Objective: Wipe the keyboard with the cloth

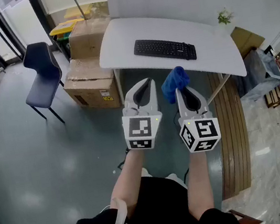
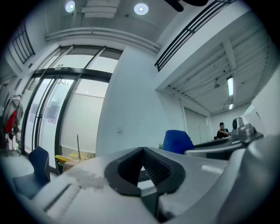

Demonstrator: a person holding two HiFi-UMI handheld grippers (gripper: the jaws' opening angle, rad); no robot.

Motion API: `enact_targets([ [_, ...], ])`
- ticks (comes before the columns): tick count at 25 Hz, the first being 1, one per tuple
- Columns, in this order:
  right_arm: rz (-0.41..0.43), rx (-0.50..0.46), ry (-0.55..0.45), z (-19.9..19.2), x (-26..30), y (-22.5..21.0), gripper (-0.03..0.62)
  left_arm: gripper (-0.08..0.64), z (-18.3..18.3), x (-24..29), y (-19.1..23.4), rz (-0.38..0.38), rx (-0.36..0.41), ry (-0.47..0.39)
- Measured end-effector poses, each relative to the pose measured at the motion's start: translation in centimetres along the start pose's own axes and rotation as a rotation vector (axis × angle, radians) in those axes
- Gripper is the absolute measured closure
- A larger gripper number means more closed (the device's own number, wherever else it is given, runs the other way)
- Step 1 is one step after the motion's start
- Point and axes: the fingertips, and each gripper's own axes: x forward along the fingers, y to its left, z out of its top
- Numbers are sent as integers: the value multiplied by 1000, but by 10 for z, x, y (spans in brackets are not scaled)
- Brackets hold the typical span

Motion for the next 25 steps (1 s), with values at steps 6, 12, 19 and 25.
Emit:
enact_targets([
  [6,-21,7,-16,-1,17,-2,552,574,-5,10,16,2,-18,1],
  [12,-62,22,-53,9,23,-15,552,574,-5,20,25,2,-28,-8],
  [19,-68,11,-73,17,50,-33,551,574,-5,44,41,19,-41,-29],
  [25,-26,4,-110,31,99,-48,551,574,-1,86,68,48,-30,-44],
])
